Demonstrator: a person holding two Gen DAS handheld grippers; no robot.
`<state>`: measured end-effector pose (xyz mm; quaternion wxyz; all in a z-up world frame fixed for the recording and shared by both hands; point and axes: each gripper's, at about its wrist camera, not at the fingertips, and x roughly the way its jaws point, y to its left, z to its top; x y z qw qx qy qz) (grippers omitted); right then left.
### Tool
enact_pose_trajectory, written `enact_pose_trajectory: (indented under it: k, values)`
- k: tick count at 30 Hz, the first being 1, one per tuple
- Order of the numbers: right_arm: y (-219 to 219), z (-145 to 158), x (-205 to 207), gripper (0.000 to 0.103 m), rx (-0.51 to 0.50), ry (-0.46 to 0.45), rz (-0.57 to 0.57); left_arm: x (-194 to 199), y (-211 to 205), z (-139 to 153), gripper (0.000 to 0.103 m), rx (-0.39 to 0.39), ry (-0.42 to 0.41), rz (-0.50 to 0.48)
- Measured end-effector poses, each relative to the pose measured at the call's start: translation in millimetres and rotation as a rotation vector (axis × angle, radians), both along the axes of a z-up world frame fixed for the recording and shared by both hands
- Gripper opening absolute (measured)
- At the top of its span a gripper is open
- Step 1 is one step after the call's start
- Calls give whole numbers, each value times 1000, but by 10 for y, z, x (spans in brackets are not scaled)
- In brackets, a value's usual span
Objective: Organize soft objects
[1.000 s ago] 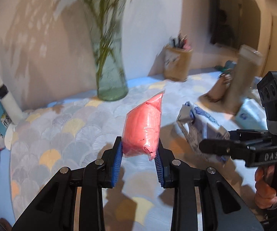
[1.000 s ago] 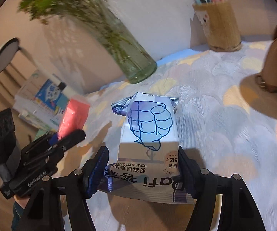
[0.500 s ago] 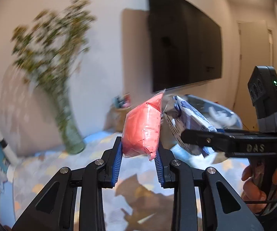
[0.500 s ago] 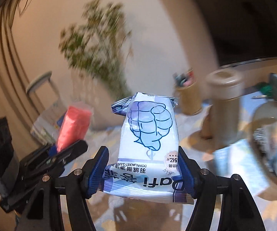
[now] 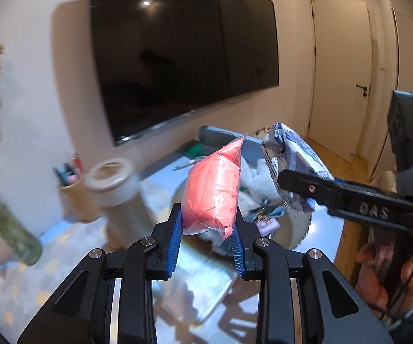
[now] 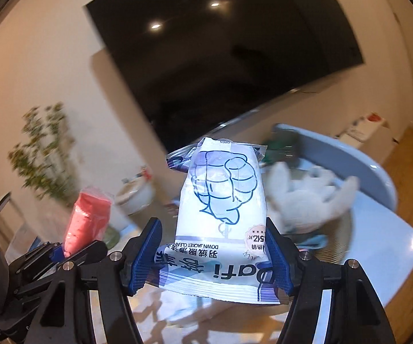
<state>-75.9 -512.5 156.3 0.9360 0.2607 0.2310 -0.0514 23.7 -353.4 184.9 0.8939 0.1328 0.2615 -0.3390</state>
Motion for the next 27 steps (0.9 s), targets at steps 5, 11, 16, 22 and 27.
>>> enact_pose_trajectory:
  k: [5,11,16,22,27]
  values:
    - [-233,-210,92,68,15,25,-29,306,-361,-300,28,18,40,31]
    - [-252,-391,198,69,-67,75,-48,437,-589,-639,30,49,50,61]
    - [-289,-484,225,73,-95,124,-56,430,-763,-898,62,111,155,0]
    - [-330,-458,23,73,-58,112,-76,192,-631,-890,74,86,138,-71]
    - [-193,-351,-53,75,-51,104,-57,42,-246,-748,74,24,141,-77]
